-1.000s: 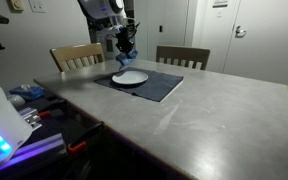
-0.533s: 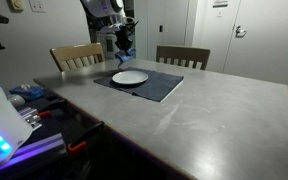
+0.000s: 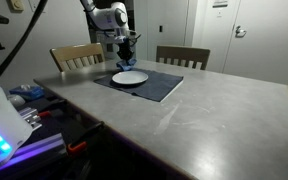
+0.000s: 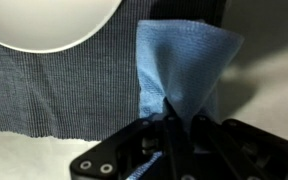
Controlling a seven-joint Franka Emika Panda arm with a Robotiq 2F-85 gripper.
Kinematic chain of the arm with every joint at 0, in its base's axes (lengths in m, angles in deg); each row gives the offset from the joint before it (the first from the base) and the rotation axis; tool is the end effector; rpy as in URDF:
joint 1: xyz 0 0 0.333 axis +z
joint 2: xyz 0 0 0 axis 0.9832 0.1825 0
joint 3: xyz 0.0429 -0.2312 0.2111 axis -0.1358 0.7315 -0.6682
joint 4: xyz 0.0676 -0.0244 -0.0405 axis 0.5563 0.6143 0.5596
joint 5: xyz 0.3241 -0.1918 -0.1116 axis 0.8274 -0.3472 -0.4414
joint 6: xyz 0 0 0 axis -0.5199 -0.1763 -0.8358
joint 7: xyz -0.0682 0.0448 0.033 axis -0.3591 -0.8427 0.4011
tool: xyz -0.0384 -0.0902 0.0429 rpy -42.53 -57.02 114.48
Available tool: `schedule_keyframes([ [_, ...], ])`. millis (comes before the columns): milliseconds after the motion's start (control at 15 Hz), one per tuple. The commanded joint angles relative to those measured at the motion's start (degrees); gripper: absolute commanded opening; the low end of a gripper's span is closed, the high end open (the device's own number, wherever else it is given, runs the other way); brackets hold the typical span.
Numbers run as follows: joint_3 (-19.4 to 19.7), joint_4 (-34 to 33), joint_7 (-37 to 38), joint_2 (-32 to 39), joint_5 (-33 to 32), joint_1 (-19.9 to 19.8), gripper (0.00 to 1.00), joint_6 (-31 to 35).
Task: Use the towel to wipe the plate
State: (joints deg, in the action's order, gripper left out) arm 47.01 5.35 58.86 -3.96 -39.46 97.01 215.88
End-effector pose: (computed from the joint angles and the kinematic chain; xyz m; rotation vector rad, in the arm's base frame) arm 0.6600 0.2262 0.1819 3.0493 0.2347 0.0700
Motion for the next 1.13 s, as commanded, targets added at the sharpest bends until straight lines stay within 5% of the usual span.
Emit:
schedule_keyframes([
  [0, -1.1, -2.8, -3.0, 2.8, 1.7, -0.8, 0.02, -0.7],
  [67, -1.2, -2.0, -3.0, 2.3, 2.0, -0.8, 0.02, -0.6],
  [133, -0.9, 0.0, -2.5, 0.8, 1.7, -0.2, 0.34, -0.5],
  [333, -0.2, 5.8, -1.3, -3.9, 0.3, 1.2, 0.47, 0.6],
  [800, -0.8, 19.4, -1.7, -15.7, -4.5, 3.2, 0.97, 1.7],
  [1067, -1.8, 24.3, -2.0, -19.6, -5.8, 2.8, 1.0, 2.8],
])
